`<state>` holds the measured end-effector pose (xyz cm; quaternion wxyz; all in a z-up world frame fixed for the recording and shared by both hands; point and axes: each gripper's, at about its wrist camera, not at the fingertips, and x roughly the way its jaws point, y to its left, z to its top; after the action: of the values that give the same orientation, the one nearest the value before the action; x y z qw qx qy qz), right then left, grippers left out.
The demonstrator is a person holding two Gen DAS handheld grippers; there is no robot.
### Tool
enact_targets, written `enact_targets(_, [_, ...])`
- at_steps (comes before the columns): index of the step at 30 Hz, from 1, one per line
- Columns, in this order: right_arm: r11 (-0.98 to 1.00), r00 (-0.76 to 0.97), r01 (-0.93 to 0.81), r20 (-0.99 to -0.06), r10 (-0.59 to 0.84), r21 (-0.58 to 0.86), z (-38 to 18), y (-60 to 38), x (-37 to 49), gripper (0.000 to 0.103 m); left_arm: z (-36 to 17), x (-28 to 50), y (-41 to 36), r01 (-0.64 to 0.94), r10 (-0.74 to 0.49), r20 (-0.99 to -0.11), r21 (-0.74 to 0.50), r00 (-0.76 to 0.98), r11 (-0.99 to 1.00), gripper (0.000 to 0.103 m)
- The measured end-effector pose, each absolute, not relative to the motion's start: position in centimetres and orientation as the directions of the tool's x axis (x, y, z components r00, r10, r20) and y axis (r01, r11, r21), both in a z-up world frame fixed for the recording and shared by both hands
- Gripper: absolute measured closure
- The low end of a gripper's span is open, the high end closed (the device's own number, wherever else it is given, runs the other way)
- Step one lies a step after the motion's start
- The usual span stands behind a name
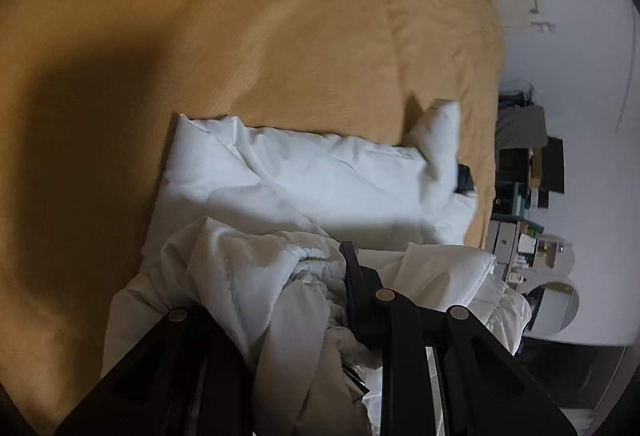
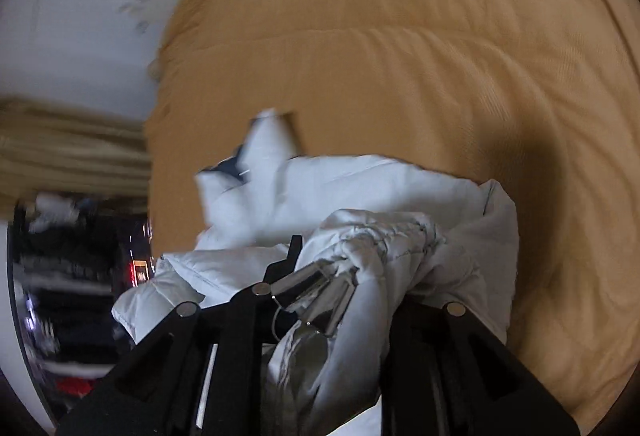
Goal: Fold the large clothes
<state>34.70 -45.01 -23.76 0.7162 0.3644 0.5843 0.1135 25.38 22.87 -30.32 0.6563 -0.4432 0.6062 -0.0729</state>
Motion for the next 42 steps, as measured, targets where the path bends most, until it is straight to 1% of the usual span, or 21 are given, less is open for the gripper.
enact_targets(3, [0.59, 0.309, 0.356, -0.687, 0.658, 0.725, -30.0, -46.1, 34.6, 0.083, -31.3, 26.0, 22.9, -0.43, -0.646, -0.709, -0.696, 0.284, 0.575, 0.08])
enact_targets(7, [0.44, 0.304, 0.367, -0.553, 0.776, 0.82, -30.8, -48.0, 33.6, 0.074, -31.6, 25.9, 23.4, -0.402, -0.664, -0.682, -0.725, 0.305, 0.56, 0.08])
enact_targets(8, [0.417, 0.31, 0.371, -0.534, 0.786, 0.83, -30.3, -48.6, 32.7, 0.066, -32.3, 26.0, 23.3, -0.407, -0.666, -0.676, -0.73, 0.314, 0.549, 0.08])
enact_targets(9, [0.4, 0.338, 0.373, -0.524, 0.782, 0.837, -29.2, -49.4, 31.4, 0.048, -32.4, 25.9, 23.4, -0.41, -0.667, -0.674, -0.732, 0.318, 0.544, 0.08])
enact_targets(10, [0.389, 0.394, 0.36, -0.516, 0.76, 0.848, -27.8, -50.2, 29.5, 0.034, -32.6, 25.8, 23.3, -0.414, -0.664, -0.675, -0.73, 0.32, 0.543, 0.08])
enact_targets(11, [0.391, 0.456, 0.336, -0.511, 0.728, 0.857, -26.4, -50.7, 27.9, 0.004, -32.7, 26.0, 23.0, -0.415, -0.661, -0.678, -0.728, 0.322, 0.545, 0.08])
enact_targets(12, [0.418, 0.517, 0.312, -0.522, 0.679, 0.853, -24.6, -51.0, 25.8, 0.0, -32.7, 26.0, 23.0, -0.416, -0.655, -0.684, -0.723, 0.322, 0.551, 0.08])
enact_targets(15, [0.616, 0.598, 0.217, -0.602, 0.529, 0.757, -19.4, -48.9, 21.3, 0.0, -32.9, 25.9, 22.4, -0.42, -0.637, -0.695, -0.715, 0.335, 0.559, 0.08])
enact_targets(20, [0.892, 0.628, -0.008, -0.691, 0.357, 0.453, -15.4, -36.8, 19.5, 0.0, -32.9, 25.4, 21.8, -0.418, -0.622, -0.693, -0.718, 0.364, 0.556, 0.08])
enact_targets(23, [0.975, 0.653, -0.142, -0.725, 0.221, 0.169, -15.7, -27.6, 18.8, 0.0, -33.1, 25.1, 21.5, -0.418, -0.632, -0.675, -0.735, 0.38, 0.534, 0.08])
enact_targets(26, [0.974, 0.667, -0.174, -0.745, 0.01, -0.143, -19.9, -21.1, 18.8, 0.0, -33.2, 24.8, 21.9, -0.423, -0.658, -0.648, -0.756, 0.383, 0.499, 0.08])
enact_targets(28, [0.967, 0.607, -0.189, -0.794, -0.021, -0.169, -24.2, -21.3, 19.9, 0.0, -33.2, 24.7, 22.7, -0.459, -0.718, -0.598, -0.782, 0.357, 0.423, 0.079])
enact_targets(30, [0.979, 0.593, -0.19, -0.803, 0.056, -0.073, -26.0, -22.9, 20.5, 0.0, -32.7, 24.3, 24.2, -0.483, -0.783, -0.52, -0.812, 0.342, 0.328, 0.076])
enact_targets(32, [0.977, 0.579, -0.21, -0.809, 0.103, -0.025, -26.1, -23.8, 20.6, 0.0, -31.3, 23.3, 26.6, -0.451, -0.815, -0.418, -0.865, 0.403, 0.221, 0.075])
enact_targets(34, [0.979, 0.563, -0.204, -0.821, 0.099, -0.021, -26.3, -23.8, 20.9, 0.0, -29.6, 21.7, 29.3, -0.427, -0.819, -0.334, -0.896, 0.466, 0.122, 0.065])
enact_targets(35, [0.979, 0.563, -0.2, -0.821, 0.091, -0.028, -26.4, -23.8, 21.0, 0.0, -28.5, 20.6, 30.8, -0.424, -0.789, -0.346, -0.898, 0.508, 0.121, 0.048])
enact_targets(36, [0.98, 0.564, -0.196, -0.822, 0.081, -0.038, -26.6, -23.7, 21.1, 0.0, -26.8, 19.3, 32.6, -0.421, -0.723, -0.395, -0.893, 0.567, 0.158, 0.019])
enact_targets(37, [0.98, 0.565, -0.193, -0.822, 0.071, -0.048, -26.6, -23.7, 21.1, 0.0, -25.0, 17.8, 34.1, -0.419, -0.636, -0.451, -0.883, 0.627, 0.213, 0.007])
enact_targets(38, [0.98, 0.566, -0.192, -0.822, 0.068, -0.051, -26.7, -23.7, 21.1, 0.0, -23.0, 16.1, 35.2, -0.423, -0.528, -0.504, -0.863, 0.684, 0.275, 0.0])
enact_targets(39, [0.98, 0.565, -0.193, -0.822, 0.068, -0.051, -26.8, -23.8, 21.2, 0.0, -21.2, 14.8, 35.4, -0.438, -0.434, -0.558, -0.828, 0.707, 0.351, 0.0])
enact_targets(42, [0.98, 0.565, -0.193, -0.823, 0.065, -0.056, -27.0, -23.7, 21.3, 0.0, -17.7, 13.6, 32.0, -0.382, -0.369, -0.613, -0.756, 0.699, 0.531, 0.0])
